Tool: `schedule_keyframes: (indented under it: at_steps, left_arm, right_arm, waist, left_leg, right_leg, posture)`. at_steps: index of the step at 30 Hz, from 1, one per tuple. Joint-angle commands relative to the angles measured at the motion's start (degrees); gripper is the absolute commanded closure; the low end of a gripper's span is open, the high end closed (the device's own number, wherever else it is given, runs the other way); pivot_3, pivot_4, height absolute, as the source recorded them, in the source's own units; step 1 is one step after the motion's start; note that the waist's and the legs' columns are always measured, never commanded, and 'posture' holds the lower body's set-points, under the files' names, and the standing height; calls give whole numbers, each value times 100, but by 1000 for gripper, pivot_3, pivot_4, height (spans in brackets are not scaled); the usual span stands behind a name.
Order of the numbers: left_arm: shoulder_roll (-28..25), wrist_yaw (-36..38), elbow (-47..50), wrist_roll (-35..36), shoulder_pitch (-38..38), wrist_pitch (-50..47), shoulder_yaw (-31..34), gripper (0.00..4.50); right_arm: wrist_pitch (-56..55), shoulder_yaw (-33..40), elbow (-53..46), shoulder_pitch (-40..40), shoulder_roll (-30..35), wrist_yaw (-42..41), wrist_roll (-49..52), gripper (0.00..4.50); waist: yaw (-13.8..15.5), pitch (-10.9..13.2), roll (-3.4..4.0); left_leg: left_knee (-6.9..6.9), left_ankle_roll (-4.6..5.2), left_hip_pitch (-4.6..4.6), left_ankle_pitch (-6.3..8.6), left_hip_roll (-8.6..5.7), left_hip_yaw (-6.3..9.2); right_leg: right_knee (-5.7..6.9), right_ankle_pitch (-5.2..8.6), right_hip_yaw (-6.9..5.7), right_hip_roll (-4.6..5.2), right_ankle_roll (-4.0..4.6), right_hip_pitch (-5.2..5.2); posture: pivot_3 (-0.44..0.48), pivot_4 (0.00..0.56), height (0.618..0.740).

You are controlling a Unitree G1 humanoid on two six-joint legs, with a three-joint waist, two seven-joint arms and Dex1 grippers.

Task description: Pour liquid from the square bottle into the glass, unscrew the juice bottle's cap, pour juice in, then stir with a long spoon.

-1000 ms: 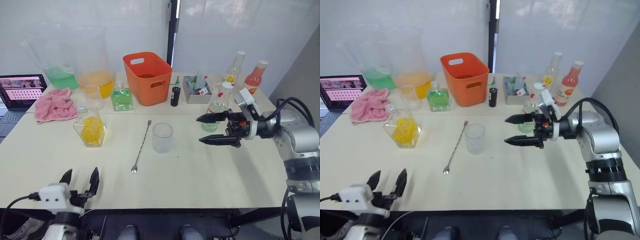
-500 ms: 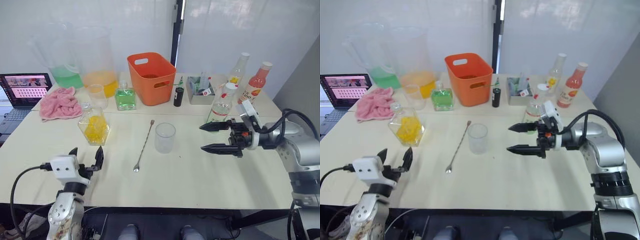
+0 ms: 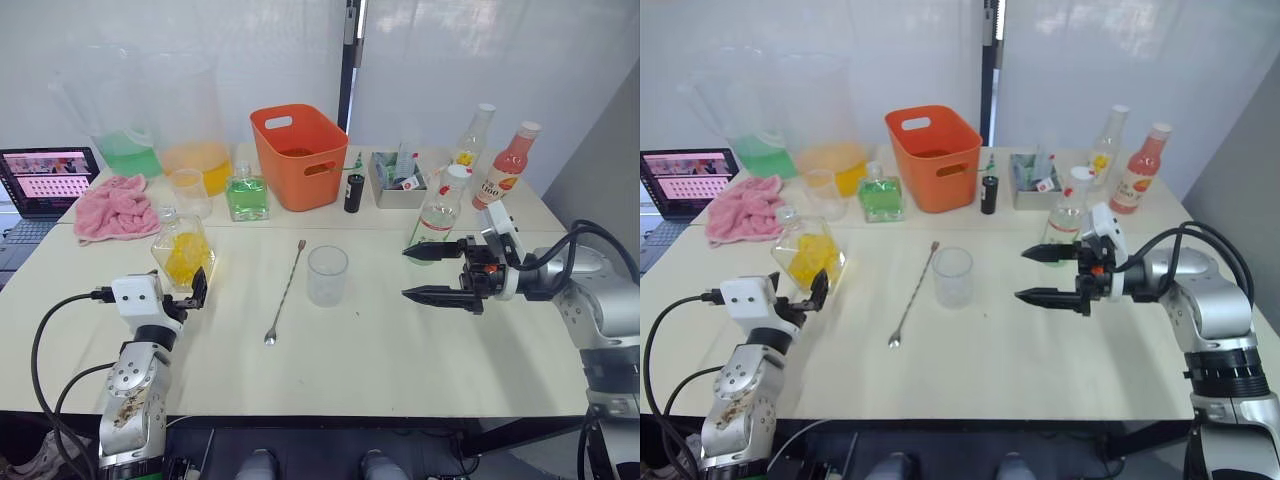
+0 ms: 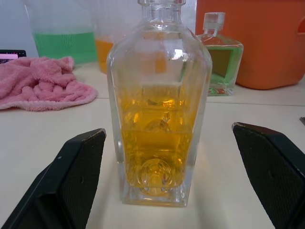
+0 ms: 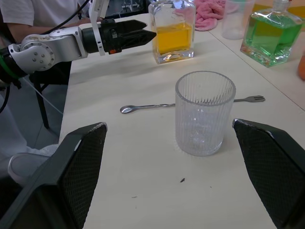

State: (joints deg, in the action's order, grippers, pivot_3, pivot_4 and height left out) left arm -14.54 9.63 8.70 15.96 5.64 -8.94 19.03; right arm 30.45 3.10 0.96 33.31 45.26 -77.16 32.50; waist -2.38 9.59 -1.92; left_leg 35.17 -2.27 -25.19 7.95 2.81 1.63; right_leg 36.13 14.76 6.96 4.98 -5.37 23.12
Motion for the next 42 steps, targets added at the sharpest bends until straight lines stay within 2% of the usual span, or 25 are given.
schedule_keyframes:
  at_steps: [1, 8, 15, 24, 27, 29, 30, 39, 42]
  left_arm:
    - [-122, -30, -61, -34, 195, 25, 45, 0]
    - [-278, -182, -259, -63, 735, -270, 4, 0]
    - [-552, -154, -867, -199, 1361, -426, -76, 0]
    - [-665, -45, -1097, -181, 1763, -664, -176, 0]
    - [-682, -14, -1140, -170, 1834, -659, -149, 812]
    - [-700, 7, -1116, -148, 1841, -659, -127, 1514]
    - [-706, 14, -1102, -142, 1840, -661, -119, 1689]
    - [-775, 138, -614, 30, 1644, -639, 54, 1686]
    - [-820, 361, -193, 460, 1589, -739, 271, 1686]
  right_arm:
    - [-153, 208, -103, -13, 73, 60, 24, 39]
    - [-192, 165, -121, -80, 60, 190, -11, 39]
    - [-207, 157, -125, -57, 51, 294, -7, 39]
    - [-161, 196, -242, -119, 46, 441, 50, 39]
    - [-143, 204, -309, -162, 39, 489, 76, 0]
    - [-134, 207, -350, -185, 44, 521, 88, 0]
    - [-131, 207, -364, -193, 46, 531, 92, 0]
    - [-128, 155, -392, -186, 37, 552, 97, 0]
    - [-128, 145, -382, -166, 32, 518, 114, 0]
  waist:
    - [5, 0, 0]
    - [15, 0, -1]
    - [10, 0, -1]
    - [12, 1, -1]
    - [14, 1, -2]
    - [16, 1, -2]
    - [16, 1, -2]
    - [7, 4, -7]
    - [-2, 12, -18]
  left_leg:
    - [0, 0, 0, 0, 0, 0]
    - [1, 0, 0, 0, 0, 1]
    - [1, 0, 0, -1, 0, 2]
    - [-3, 1, -1, -1, 0, 4]
    - [-4, 1, -1, -1, 0, 4]
    - [-4, 1, -2, -1, 0, 5]
    - [-4, 1, -2, -1, 0, 5]
    - [-4, 0, -3, -1, 0, 5]
    - [-11, 1, -8, -1, 0, 5]
  right_leg:
    - [0, 0, 0, 0, 0, -1]
    - [-1, 0, 0, 0, -5, -2]
    - [-1, 1, 0, -2, -9, -2]
    - [-1, 0, 0, -2, -7, -1]
    - [-1, 0, 0, -2, -7, -1]
    - [-1, 0, 0, -2, -7, -1]
    - [-1, -1, 0, -2, -7, -1]
    - [-2, -2, 0, -3, -6, 0]
    - [-3, -6, 0, -3, 1, 6]
  posture:
    - [0, 150, 725]
    - [0, 150, 725]
    - [0, 150, 725]
    - [0, 150, 725]
    - [0, 150, 725]
    - [0, 150, 725]
    - [0, 150, 725]
    - [0, 150, 725]
    - [0, 150, 725]
